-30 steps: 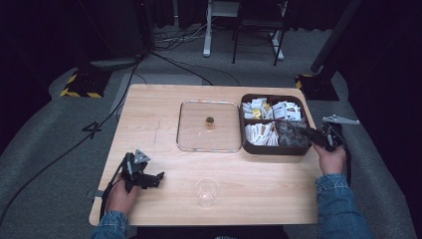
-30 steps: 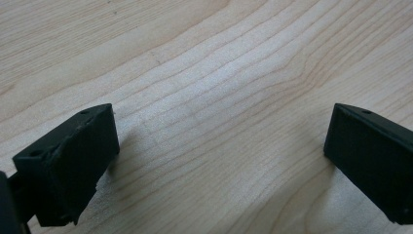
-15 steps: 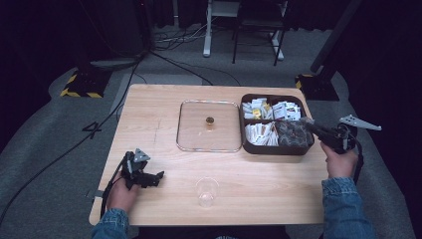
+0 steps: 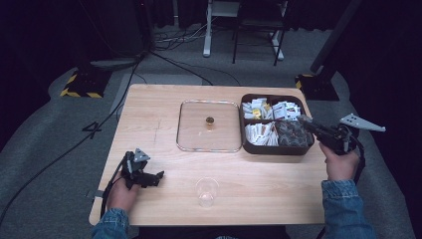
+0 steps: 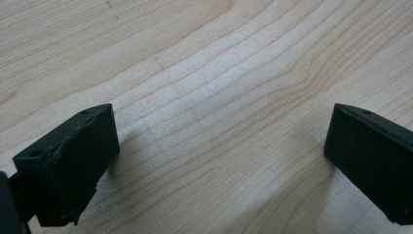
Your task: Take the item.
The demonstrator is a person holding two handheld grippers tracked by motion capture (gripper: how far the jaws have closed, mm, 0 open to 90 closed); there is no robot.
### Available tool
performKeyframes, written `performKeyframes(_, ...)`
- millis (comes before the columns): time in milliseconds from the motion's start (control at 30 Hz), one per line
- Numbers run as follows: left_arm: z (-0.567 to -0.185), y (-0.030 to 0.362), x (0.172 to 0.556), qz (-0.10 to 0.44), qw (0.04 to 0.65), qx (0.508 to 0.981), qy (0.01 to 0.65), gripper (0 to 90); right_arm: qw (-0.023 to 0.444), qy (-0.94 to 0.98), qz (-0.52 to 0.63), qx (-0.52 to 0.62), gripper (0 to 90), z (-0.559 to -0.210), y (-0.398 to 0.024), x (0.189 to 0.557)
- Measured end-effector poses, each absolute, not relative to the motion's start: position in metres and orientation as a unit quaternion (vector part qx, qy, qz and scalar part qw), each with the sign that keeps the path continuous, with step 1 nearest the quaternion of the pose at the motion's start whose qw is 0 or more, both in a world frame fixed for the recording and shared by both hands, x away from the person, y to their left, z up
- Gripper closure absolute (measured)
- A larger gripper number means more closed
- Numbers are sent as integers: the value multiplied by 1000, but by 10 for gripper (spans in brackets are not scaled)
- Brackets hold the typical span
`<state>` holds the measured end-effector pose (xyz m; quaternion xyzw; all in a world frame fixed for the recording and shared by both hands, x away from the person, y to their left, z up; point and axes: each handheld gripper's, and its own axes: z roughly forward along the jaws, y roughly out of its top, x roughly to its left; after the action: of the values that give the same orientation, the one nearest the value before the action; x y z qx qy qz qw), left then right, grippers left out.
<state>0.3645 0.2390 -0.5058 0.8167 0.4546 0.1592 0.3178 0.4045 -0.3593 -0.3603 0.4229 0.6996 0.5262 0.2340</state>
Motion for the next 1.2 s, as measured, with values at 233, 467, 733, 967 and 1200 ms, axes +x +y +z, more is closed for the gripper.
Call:
performKeyframes(233,-506,239,364,160,317,816,456,0,231,720,527,389,772,-349,-331,394)
performKeyframes(467,-506,239,363,165,316,809,466,0,217,748,528,339,771,-338,-290,385)
performKeyframes(733,-506,239,362,166,315,809,468,0,182,769,533,303,771,-334,-245,379)
performKeyframes(967,-506,239,362,167,314,808,469,0,166,778,537,280,771,-332,-216,370)
performKeyframes(1200,-506,238,362,167,315,805,474,0,141,794,536,250,768,-333,-191,358)
